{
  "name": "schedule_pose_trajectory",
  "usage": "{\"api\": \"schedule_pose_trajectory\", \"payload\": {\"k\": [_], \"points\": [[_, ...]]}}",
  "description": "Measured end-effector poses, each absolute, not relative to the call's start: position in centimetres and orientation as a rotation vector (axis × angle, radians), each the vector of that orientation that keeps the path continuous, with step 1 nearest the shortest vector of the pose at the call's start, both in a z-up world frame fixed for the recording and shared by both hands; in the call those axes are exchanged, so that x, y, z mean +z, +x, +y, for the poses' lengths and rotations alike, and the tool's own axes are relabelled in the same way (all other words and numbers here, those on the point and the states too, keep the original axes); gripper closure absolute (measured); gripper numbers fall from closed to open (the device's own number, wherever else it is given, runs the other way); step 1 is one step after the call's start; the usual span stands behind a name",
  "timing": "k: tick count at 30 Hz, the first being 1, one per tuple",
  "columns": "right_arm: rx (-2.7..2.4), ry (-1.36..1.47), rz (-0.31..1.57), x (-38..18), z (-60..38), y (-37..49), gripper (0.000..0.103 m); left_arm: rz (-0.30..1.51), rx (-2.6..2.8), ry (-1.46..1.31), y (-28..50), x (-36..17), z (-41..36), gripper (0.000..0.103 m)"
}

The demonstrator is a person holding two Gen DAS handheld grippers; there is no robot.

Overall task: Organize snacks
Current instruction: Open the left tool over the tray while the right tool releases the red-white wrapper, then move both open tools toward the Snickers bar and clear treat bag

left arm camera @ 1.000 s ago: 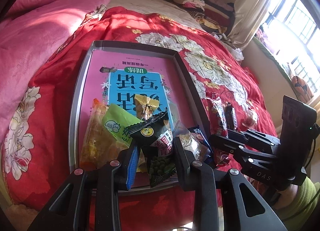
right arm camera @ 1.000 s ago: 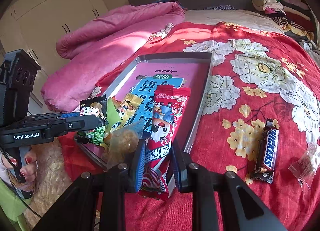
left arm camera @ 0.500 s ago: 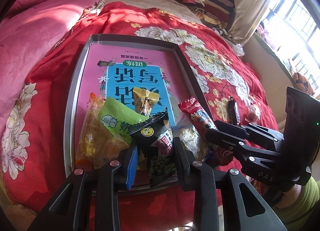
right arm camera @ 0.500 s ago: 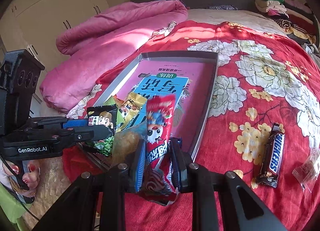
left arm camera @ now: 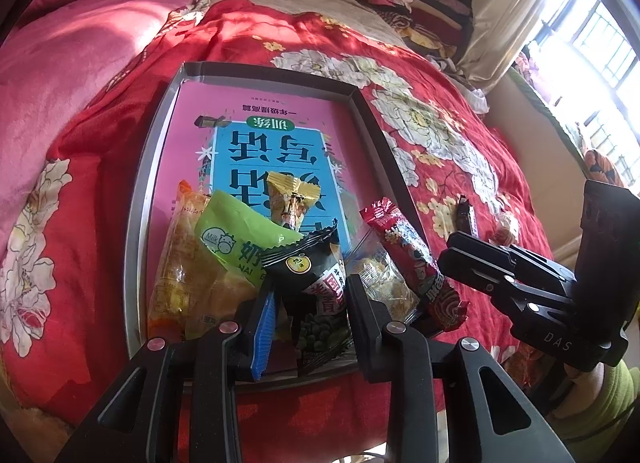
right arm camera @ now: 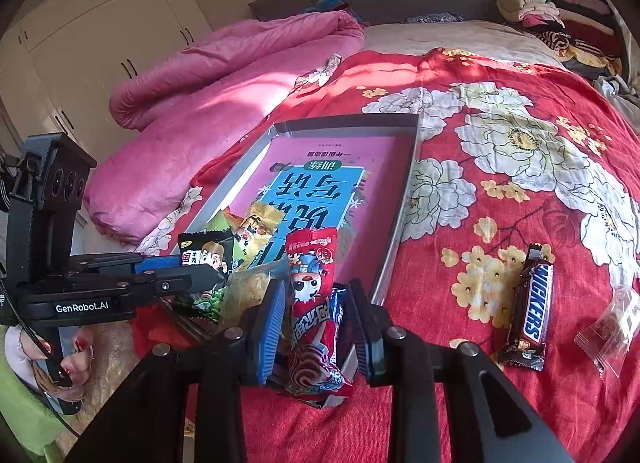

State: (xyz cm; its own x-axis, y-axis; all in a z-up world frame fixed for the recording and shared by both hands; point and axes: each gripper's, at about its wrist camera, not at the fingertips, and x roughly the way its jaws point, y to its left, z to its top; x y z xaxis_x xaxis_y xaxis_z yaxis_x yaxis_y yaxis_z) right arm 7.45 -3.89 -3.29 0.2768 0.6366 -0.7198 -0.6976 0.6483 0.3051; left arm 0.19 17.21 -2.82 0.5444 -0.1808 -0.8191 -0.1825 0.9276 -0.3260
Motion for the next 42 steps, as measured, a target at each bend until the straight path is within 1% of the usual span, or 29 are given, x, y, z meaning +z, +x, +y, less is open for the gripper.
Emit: {"api": "schedule_pose_trajectory", "payload": {"k": [3, 4, 6, 11, 14, 16, 18, 23, 25, 31, 36, 38, 42], "points": [[0.889, -0.067, 0.926, -3.1, -4.2, 7.5, 0.07, 1.004, -0.005, -0.406, 0.2, -2.8, 17.2, 0.065], [0.887, -0.065, 0.924, -3.1, -4.3, 7.5, 0.069, 1.002, -0.005, -0.408, 0.2, -2.7, 17.2, 0.061], [0.88, -0.06, 0.92, -3.0, -4.5, 7.6, 0.068, 0.995, -0.008, -0.41, 0.2, -2.6, 17.2, 0.057], [0.866, -0.052, 0.901, -2.5, -5.1, 7.7, 0.065, 0.973, -0.013, -0.414, 0.0, -2.2, 17.2, 0.054], [0.859, -0.046, 0.888, -2.2, -5.5, 7.7, 0.062, 0.949, -0.015, -0.421, -0.1, -1.7, 17.3, 0.047], [0.856, -0.043, 0.881, -1.9, -5.7, 7.9, 0.061, 0.936, -0.017, -0.422, -0.1, -1.4, 17.3, 0.043], [0.848, -0.039, 0.873, -1.8, -6.0, 7.9, 0.06, 0.927, -0.02, -0.42, -0.1, -1.2, 17.3, 0.041], [0.834, -0.021, 0.856, -1.4, -6.8, 8.0, 0.054, 0.9, -0.019, -0.406, -0.2, -0.5, 17.1, 0.034], [0.821, -0.02, 0.841, -1.2, -7.1, 8.0, 0.051, 0.881, -0.011, -0.392, -0.3, 0.0, 16.9, 0.029], [0.792, -0.013, 0.8, -0.3, -8.5, 8.1, 0.045, 0.853, -0.022, -0.394, -0.4, 0.7, 16.4, 0.028], [0.773, 0.002, 0.779, 0.2, -9.5, 8.3, 0.042, 0.846, -0.028, -0.391, -0.3, 1.2, 15.9, 0.027], [0.766, 0.007, 0.772, 0.4, -9.8, 8.4, 0.038, 0.845, -0.032, -0.387, -0.3, 1.4, 15.6, 0.027], [0.761, 0.017, 0.745, 1.0, -10.7, 8.3, 0.036, 0.839, -0.043, -0.377, -0.3, 1.8, 14.7, 0.026]]}}
